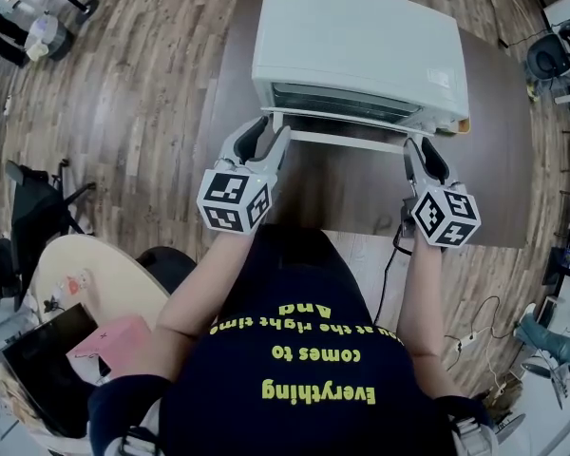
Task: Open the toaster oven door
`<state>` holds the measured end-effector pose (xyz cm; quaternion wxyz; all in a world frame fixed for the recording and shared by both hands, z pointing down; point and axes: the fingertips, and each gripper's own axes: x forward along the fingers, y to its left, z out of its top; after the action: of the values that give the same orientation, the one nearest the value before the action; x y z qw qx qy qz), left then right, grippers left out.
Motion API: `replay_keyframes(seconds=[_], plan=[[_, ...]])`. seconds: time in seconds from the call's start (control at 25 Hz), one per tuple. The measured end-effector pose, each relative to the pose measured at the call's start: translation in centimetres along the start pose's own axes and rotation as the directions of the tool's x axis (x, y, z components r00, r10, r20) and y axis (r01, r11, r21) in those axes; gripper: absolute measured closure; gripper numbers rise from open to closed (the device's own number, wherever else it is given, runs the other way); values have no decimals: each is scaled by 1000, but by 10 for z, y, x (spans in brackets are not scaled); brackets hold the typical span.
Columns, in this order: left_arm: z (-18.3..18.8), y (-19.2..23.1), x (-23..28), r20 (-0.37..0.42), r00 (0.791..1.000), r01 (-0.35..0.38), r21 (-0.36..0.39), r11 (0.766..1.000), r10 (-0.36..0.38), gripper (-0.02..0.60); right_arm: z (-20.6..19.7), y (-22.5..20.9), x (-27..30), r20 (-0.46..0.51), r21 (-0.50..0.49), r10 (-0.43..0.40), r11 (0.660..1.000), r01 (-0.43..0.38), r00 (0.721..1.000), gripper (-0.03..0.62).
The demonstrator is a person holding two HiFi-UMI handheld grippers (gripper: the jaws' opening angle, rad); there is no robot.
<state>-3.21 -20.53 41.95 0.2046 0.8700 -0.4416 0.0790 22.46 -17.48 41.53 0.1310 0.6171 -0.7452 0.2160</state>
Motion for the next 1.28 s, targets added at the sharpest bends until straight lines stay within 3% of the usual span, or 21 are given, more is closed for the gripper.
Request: replay_keyframes(seconds=[0.2,1.28], plan=[[-13,-12,-7,-30,1000,5,5,1000,-4,466,-13,-2,-12,-29,-22,22,1000,-23,999,464],[-100,-17,-54,-220,975,-31,51,998,41,506,-106,15,-48,-197,-30,113,992,-121,974,496]])
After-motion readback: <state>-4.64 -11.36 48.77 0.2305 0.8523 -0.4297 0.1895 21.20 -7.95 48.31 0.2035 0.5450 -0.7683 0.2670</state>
